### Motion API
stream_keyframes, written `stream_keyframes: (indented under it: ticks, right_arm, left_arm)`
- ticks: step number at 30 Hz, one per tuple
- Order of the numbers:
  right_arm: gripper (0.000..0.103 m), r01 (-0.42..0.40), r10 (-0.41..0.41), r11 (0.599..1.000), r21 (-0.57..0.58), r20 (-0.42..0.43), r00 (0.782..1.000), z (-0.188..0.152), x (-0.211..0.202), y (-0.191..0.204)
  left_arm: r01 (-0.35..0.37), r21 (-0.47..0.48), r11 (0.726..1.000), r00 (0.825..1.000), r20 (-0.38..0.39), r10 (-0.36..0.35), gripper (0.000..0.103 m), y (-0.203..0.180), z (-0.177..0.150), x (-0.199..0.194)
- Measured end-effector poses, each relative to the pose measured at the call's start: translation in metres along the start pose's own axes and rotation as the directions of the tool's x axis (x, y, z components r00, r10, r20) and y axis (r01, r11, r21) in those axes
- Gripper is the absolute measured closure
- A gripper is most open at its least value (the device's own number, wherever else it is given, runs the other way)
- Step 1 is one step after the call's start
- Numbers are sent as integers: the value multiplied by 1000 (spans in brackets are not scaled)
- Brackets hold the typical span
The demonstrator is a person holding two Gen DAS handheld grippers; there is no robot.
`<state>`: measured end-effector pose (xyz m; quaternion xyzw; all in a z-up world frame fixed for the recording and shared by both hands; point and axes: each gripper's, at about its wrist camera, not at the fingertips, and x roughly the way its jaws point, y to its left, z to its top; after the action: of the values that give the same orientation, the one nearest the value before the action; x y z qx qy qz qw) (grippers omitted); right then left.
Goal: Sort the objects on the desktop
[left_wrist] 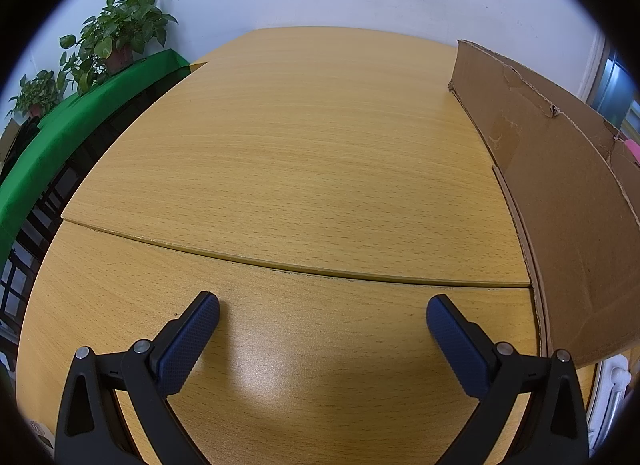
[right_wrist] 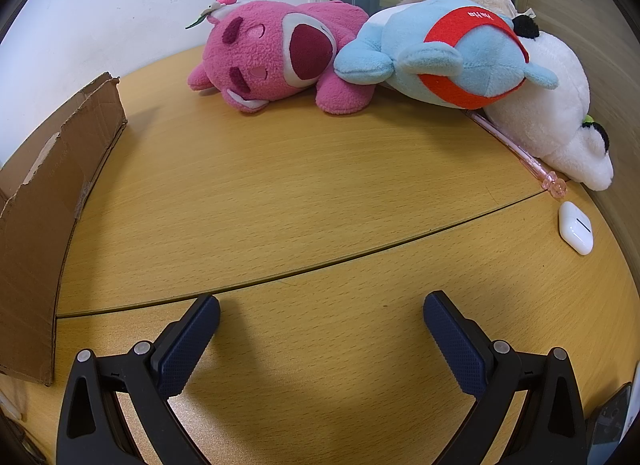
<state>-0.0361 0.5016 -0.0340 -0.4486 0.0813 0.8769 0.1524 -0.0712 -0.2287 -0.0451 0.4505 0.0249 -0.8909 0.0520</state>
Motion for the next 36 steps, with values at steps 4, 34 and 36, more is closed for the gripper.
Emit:
stream_keyframes:
  ticks: [4,34,36]
  right_arm:
    - [0,37,-37,998,48,-1,999,0,4,2]
    - [0,-695,730,590,-410,-97,677,-95,-243,250]
    - [0,-723,732,575,-384,-154,664,-98,-232,265]
  left_arm:
    - [-1,-4,1000,1000,0,1,0,1,1,1]
    - [656,72,751,745,-221,-630,9,-173,-146,-198]
    - [626,95,774,770,-236,-593,9,-182,-159,-195]
